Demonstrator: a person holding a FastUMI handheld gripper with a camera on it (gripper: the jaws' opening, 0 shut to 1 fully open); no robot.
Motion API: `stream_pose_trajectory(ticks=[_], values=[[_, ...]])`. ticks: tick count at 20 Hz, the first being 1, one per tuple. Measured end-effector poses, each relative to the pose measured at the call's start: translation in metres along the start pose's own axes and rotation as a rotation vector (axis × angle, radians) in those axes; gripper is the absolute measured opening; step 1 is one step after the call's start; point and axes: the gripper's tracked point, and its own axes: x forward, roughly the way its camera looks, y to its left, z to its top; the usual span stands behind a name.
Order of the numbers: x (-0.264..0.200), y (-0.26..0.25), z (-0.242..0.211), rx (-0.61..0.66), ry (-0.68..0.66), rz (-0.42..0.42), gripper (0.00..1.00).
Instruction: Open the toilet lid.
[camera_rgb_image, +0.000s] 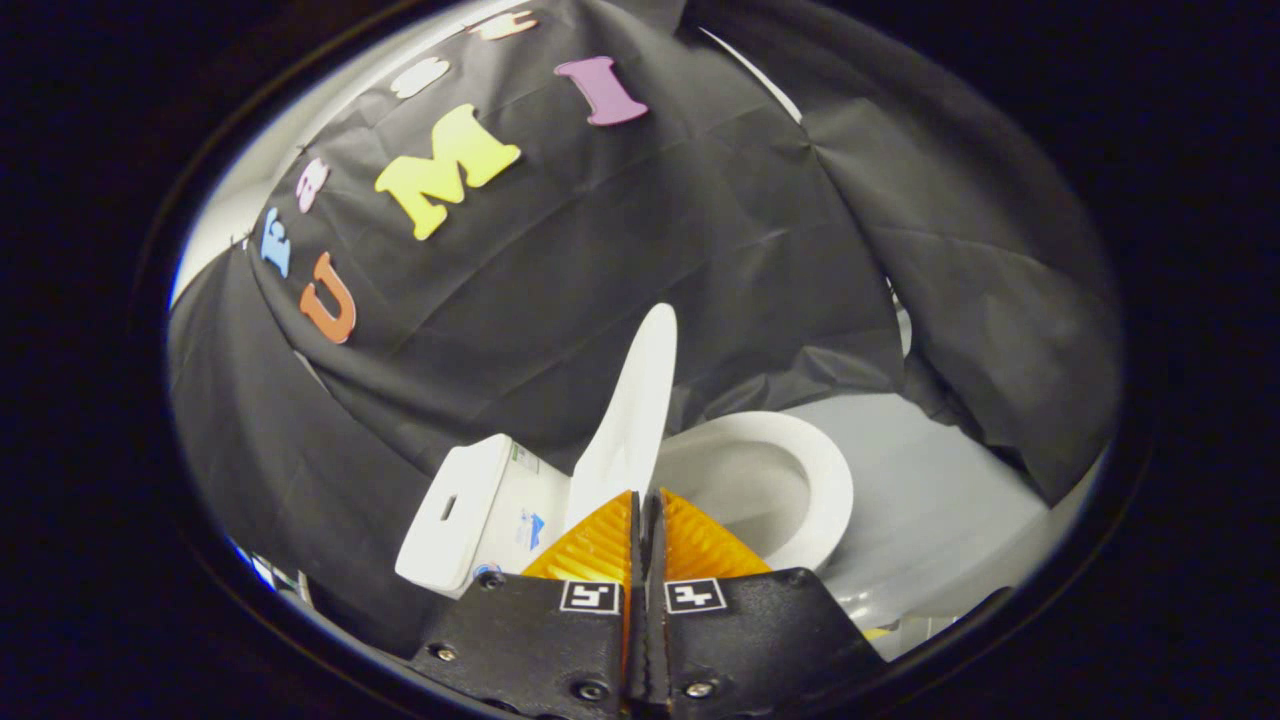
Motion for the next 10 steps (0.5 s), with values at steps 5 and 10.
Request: stream_pose_trajectory(ticks=[5,10], values=[[-0.006,0.025,0.004,-0.069,-0.02,-0.011,0.03],[-0.009,0.046,0.005,-0.108,-0.034,-0.007,0.03]])
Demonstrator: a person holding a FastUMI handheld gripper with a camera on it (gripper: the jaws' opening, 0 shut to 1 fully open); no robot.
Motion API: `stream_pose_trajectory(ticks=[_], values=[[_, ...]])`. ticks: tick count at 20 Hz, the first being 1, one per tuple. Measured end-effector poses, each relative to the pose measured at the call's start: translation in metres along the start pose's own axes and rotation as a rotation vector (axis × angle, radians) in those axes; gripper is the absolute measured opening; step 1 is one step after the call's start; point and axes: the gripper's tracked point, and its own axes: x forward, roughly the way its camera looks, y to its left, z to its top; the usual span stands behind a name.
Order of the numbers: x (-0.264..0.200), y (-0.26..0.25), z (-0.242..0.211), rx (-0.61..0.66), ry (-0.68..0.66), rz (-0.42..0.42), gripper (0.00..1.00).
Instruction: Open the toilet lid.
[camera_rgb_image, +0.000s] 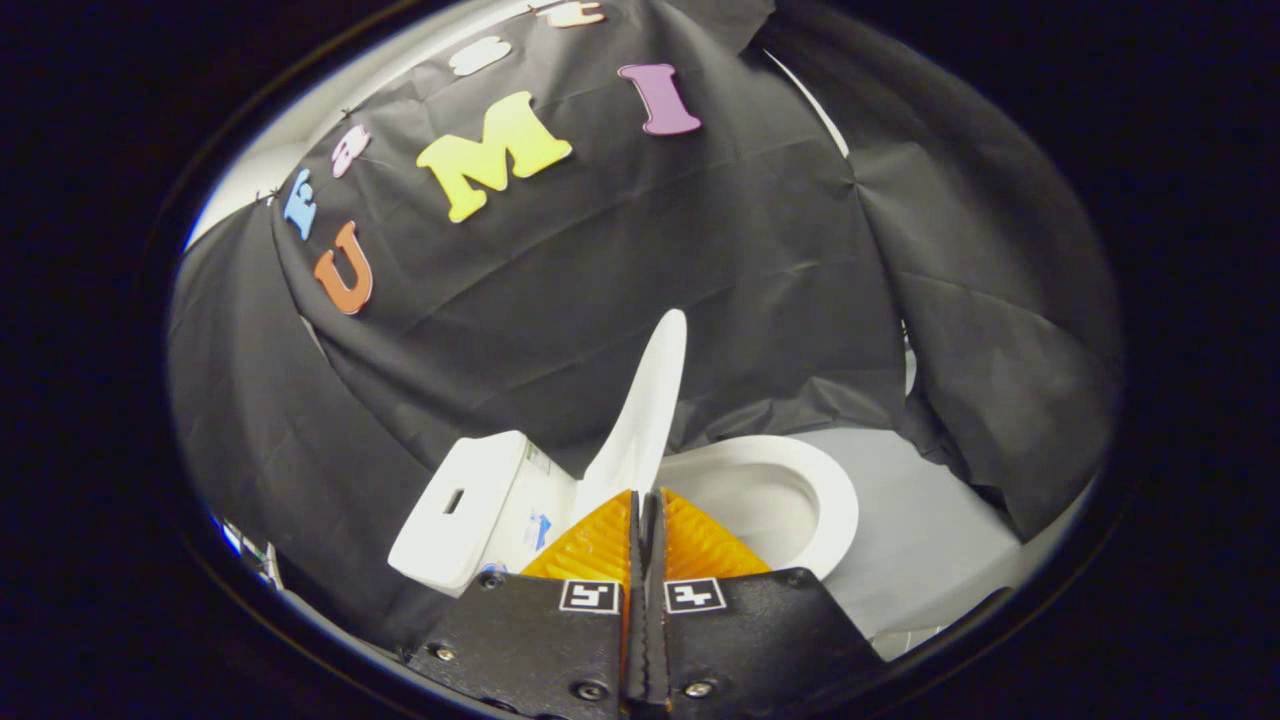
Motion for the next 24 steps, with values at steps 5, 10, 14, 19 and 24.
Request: stream_pose_trajectory(ticks=[5,10,14,19,24], values=[[-0.002,0.03,0.007,-0.037,-0.009,0.028,0.04],[-0.003,0.059,0.011,-0.087,-0.02,0.035,0.04],[-0.006,0.079,0.011,-0.13,-0.034,0.047,0.04],[-0.006,0.111,0.012,-0.192,-0.056,0.053,0.04],[-0.003,0.144,0.011,-0.289,-0.076,0.05,0.04]])
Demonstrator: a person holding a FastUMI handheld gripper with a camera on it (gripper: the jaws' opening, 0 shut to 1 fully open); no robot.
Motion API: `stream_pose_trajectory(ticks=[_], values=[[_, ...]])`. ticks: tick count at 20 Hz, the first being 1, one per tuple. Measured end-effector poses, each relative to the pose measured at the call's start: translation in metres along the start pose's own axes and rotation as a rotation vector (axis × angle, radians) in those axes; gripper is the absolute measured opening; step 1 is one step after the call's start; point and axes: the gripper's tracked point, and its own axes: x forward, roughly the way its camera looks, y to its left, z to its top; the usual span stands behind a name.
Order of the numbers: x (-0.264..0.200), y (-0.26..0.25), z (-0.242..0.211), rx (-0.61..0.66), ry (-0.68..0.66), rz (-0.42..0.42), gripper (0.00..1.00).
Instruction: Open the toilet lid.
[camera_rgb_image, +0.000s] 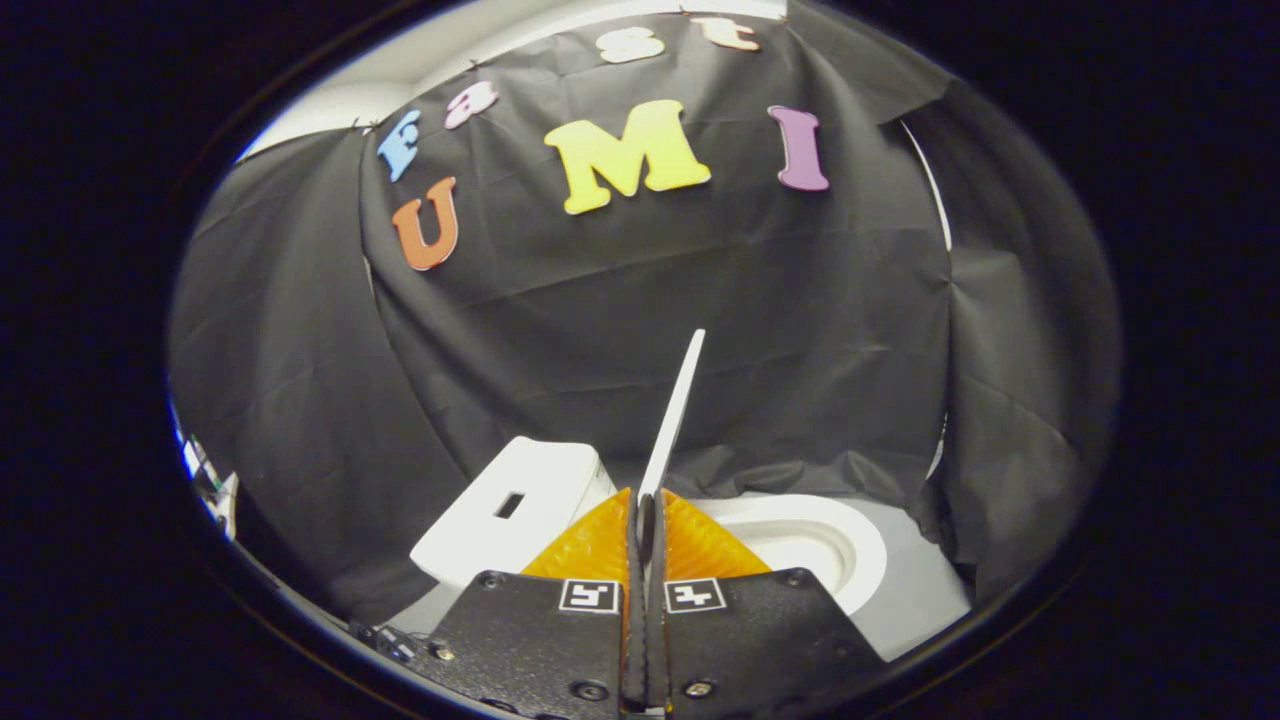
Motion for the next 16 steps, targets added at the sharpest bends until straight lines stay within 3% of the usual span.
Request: stream_pose_trajectory(ticks=[16], values=[[0.016,0.073,0.005,-0.135,-0.031,-0.022,0.04]])
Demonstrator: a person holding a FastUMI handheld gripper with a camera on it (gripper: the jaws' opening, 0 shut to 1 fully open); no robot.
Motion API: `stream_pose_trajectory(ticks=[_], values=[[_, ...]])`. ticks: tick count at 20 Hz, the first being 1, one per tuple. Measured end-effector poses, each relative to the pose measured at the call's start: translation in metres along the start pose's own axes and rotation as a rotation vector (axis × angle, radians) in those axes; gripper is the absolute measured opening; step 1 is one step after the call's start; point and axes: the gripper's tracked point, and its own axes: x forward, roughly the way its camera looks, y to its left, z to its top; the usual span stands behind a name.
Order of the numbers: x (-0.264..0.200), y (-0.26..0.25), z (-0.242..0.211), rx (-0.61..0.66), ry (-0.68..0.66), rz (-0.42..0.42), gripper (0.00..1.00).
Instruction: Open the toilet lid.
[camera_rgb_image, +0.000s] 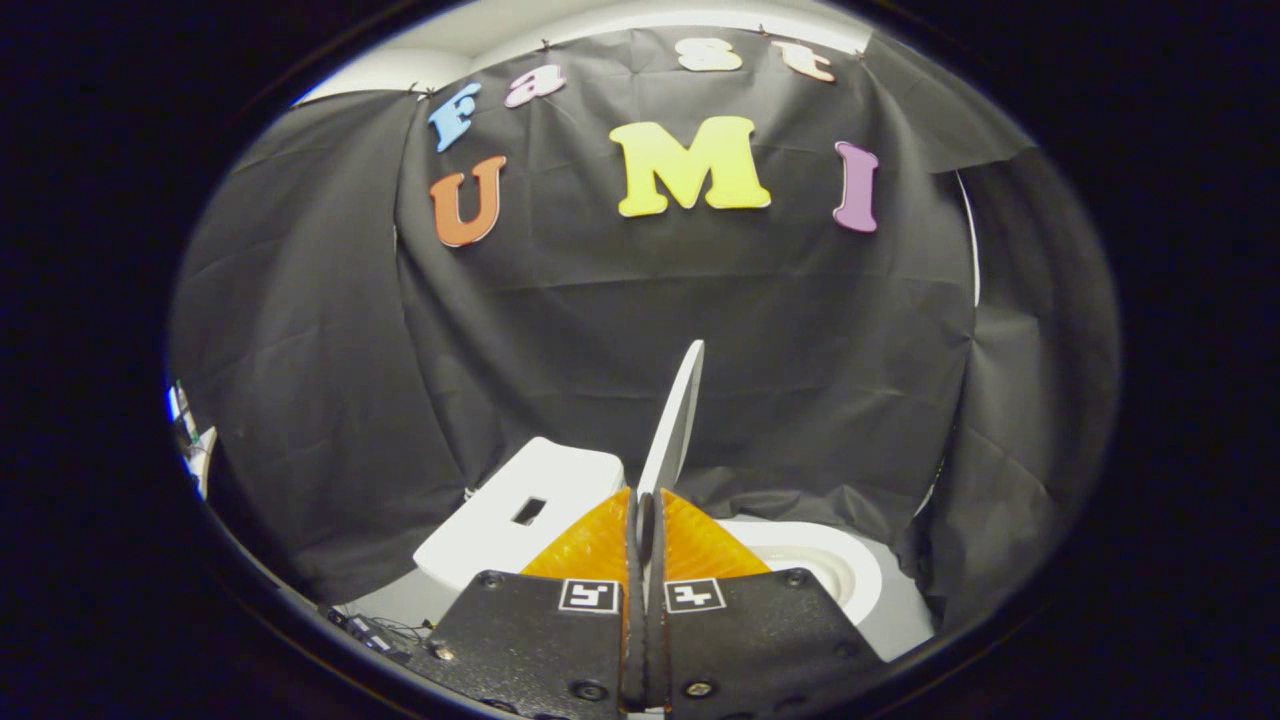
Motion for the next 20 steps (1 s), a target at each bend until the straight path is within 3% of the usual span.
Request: stream_pose_trajectory(ticks=[20], values=[[0.025,0.106,0.0,-0.188,-0.037,-0.001,0.04]])
